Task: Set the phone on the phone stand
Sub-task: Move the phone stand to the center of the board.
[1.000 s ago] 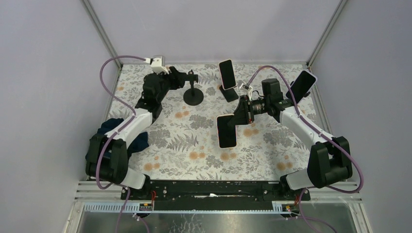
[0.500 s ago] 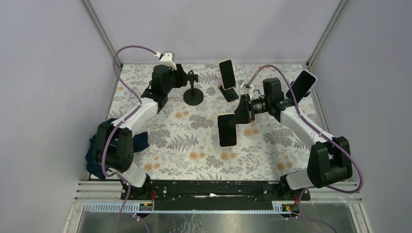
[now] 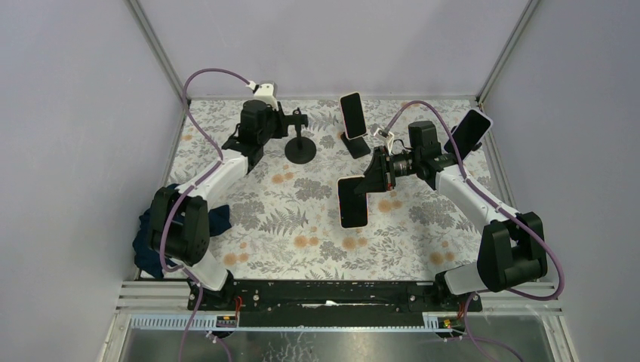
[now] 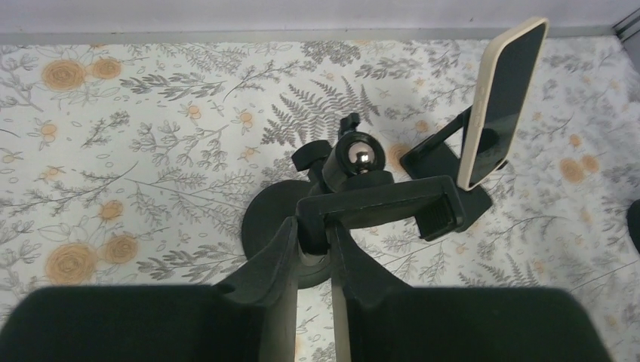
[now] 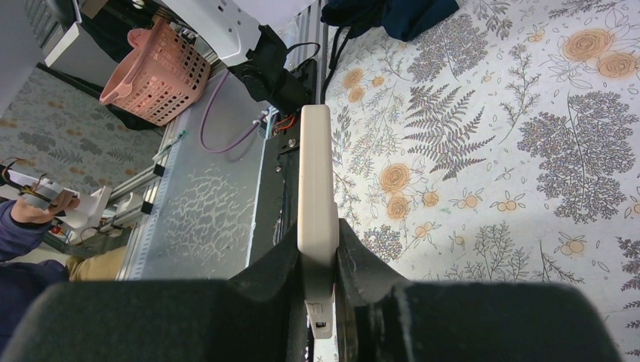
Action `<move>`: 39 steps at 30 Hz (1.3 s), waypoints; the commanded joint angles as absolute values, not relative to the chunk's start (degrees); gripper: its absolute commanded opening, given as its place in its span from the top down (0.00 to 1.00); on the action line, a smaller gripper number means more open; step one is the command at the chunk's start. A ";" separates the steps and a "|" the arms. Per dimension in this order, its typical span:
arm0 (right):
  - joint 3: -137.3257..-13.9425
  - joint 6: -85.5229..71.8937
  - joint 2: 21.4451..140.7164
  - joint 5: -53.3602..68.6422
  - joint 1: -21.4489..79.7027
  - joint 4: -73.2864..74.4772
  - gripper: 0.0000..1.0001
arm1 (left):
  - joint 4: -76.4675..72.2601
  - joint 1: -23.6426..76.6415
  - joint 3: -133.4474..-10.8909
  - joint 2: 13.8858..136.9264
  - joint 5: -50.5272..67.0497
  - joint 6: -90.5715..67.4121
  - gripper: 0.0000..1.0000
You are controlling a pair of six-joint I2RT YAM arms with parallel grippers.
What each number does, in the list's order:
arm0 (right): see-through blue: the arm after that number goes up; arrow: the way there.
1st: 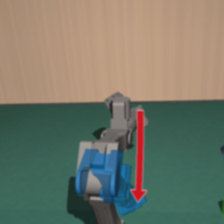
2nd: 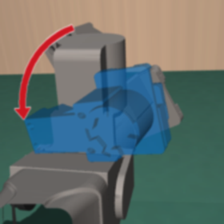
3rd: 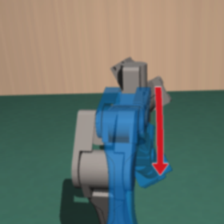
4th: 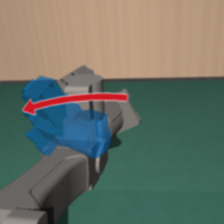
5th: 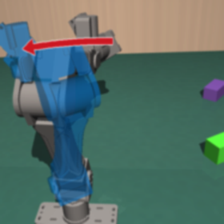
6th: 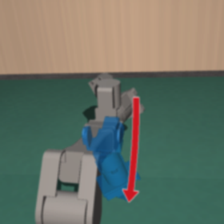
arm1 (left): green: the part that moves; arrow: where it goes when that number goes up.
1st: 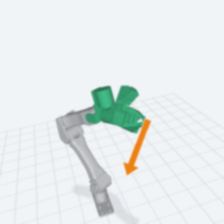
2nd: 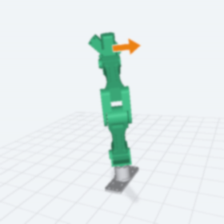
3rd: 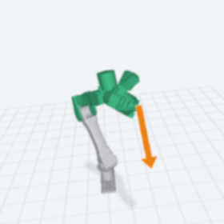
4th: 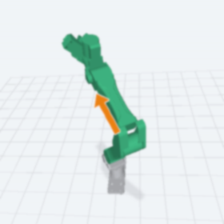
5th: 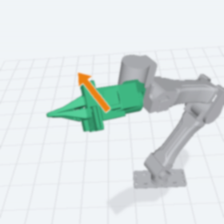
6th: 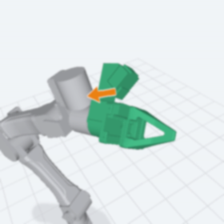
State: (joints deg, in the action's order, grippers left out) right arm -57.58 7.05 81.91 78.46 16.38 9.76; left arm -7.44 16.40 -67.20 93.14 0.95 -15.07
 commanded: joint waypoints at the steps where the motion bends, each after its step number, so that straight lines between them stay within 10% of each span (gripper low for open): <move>1: -59.33 5.80 79.56 80.05 15.90 7.74 1.00 | -5.97 16.86 -69.14 93.91 0.18 -13.60 0.84; 6: -59.33 5.82 79.50 80.07 15.89 7.74 1.00 | -5.80 17.89 -68.63 92.51 0.18 -13.71 1.00; 39: -51.69 -10.40 80.08 64.31 14.57 -10.75 1.00 | 23.76 29.37 -70.85 78.30 -0.52 -32.09 1.00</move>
State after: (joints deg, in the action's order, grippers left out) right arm -55.05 0.82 81.78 71.37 14.83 2.28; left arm 22.94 27.38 -69.67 81.36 0.60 -27.24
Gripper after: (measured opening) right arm 0.207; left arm 0.045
